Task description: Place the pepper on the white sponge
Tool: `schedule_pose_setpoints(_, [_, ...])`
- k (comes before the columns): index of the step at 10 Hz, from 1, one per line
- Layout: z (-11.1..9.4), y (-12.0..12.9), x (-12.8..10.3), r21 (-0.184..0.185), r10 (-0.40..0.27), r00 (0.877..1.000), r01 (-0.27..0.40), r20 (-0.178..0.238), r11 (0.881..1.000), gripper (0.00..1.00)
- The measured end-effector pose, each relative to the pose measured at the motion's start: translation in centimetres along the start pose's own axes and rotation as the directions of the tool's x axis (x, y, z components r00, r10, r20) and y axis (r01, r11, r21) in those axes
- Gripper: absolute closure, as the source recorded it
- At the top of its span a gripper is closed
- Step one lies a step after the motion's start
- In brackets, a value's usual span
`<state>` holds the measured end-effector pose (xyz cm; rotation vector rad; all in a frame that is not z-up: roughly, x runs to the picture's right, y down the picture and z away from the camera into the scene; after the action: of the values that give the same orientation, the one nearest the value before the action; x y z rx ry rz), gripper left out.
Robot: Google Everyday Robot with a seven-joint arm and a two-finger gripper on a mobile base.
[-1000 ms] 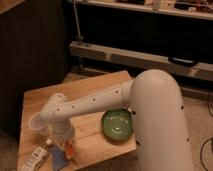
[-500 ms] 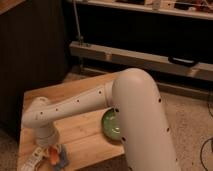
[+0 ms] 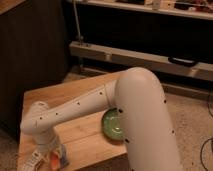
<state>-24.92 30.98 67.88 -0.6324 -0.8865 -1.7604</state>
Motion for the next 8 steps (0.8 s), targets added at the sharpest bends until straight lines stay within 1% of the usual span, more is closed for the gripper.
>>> schedule_pose_setpoints(1, [0.0, 0.3, -0.1, -0.001, 0.007, 1.0, -0.007, -0.002, 1.0, 0.62])
schedule_pose_setpoints(2, [0.2, 0.5, -0.3, 0.003, 0.012, 1.0, -0.012, 0.003, 1.0, 0.55])
schedule_pose_setpoints(3, [0.6, 0.7, -0.3, 0.004, 0.019, 1.0, -0.019, 0.009, 1.0, 0.46])
schedule_pose_setpoints(5, [1.4, 1.2, -0.3, 0.001, 0.037, 0.999, -0.037, 0.019, 0.999, 0.25])
schedule_pose_setpoints(6, [1.6, 1.4, -0.2, -0.003, 0.044, 0.999, -0.044, 0.019, 0.999, 0.21])
schedule_pose_setpoints(8, [1.9, 2.0, 0.2, -0.006, 0.056, 0.998, -0.056, 0.016, 0.998, 0.2])
